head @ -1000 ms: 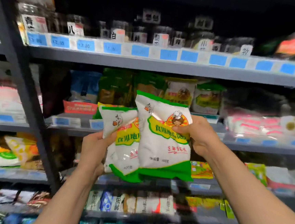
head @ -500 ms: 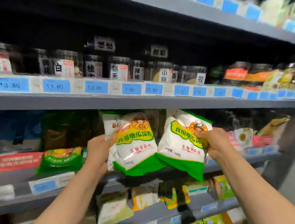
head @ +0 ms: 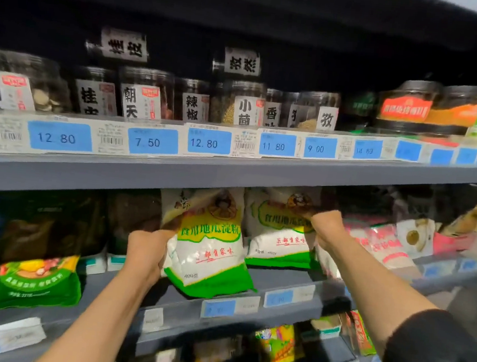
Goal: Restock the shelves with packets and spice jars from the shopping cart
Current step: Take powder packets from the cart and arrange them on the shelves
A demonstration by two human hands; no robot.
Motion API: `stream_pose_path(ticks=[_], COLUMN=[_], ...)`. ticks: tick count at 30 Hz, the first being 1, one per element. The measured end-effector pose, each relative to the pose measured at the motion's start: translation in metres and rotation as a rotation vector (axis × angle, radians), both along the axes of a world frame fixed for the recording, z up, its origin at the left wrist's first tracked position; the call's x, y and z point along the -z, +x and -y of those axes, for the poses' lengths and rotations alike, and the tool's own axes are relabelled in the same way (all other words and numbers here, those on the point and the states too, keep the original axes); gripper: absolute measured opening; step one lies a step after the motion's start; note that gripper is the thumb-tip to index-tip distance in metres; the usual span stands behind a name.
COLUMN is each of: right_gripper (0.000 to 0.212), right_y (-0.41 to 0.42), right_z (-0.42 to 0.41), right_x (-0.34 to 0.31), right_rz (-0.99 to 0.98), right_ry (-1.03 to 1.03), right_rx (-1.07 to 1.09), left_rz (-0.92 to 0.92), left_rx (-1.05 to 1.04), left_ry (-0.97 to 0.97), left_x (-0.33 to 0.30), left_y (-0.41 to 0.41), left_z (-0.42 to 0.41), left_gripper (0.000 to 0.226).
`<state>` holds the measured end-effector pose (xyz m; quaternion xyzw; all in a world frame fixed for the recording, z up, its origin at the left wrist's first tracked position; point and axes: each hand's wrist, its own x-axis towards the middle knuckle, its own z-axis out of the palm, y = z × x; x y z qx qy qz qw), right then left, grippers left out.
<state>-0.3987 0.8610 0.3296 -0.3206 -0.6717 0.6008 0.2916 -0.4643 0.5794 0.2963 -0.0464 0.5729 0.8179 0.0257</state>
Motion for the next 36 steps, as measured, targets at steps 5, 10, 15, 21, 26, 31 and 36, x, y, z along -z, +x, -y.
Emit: stream_pose_path(ticks=[5, 10, 15, 21, 26, 31, 36], right_gripper=[0.025, 0.016, 0.045, 0.05, 0.045, 0.059, 0.047], right_y=[-0.006, -0.009, -0.007, -0.02, 0.013, 0.015, 0.016], right_z=[-0.009, -0.007, 0.005, 0.009, 0.082, 0.122, 0.127], right_x=[0.015, 0.025, 0.04, 0.029, 0.025, 0.021, 0.026], right_rz=[0.223, 0.268, 0.507, 0.709, -0.034, 0.15, 0.068], right_ry=[0.054, 0.708, 1.535, 1.311, 0.694, 0.427, 0.261], right_rx=[-0.157, 0.068, -0.353, -0.531, -0.295, -0.494, -0.471], left_rz=[-0.149, -0.219, -0.257, -0.25, -0.27, -0.261, -0.195], left_rx=[-0.065, -0.092, -0.1, -0.098, -0.099, -0.056, -0.009], left_ry=[-0.144, -0.223, -0.285, -0.294, -0.292, -0.238, -0.106], left_x=[0.006, 0.002, -0.001, 0.005, 0.004, 0.001, 0.007], left_y=[0.004, 0.008, 0.013, 0.009, 0.011, 0.019, 0.01], left_z=[-0.015, -0.018, -0.018, -0.012, -0.011, -0.014, -0.01], left_gripper=[0.041, 0.058, 0.042, 0.034, 0.031, 0.043, 0.015])
